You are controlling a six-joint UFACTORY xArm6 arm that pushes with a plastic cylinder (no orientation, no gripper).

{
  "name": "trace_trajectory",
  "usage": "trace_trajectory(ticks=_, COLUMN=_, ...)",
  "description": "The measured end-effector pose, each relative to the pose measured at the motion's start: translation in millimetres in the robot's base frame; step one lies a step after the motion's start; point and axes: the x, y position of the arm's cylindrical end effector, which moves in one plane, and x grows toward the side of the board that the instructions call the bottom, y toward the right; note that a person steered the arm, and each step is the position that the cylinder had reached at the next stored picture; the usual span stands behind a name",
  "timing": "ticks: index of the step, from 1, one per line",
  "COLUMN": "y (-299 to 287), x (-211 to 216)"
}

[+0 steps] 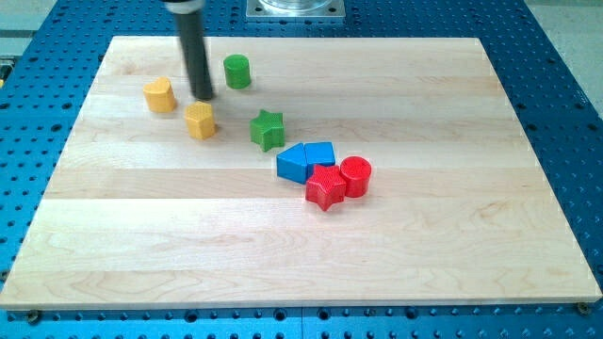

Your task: Slide the heart into the green star

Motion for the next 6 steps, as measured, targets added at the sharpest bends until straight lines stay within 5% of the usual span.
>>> trace_trajectory(ticks=2, y=-55, x=4)
trace_trajectory(ticks=4, y=77, x=92)
trace_trajectory(ticks=6, y=104, x=26)
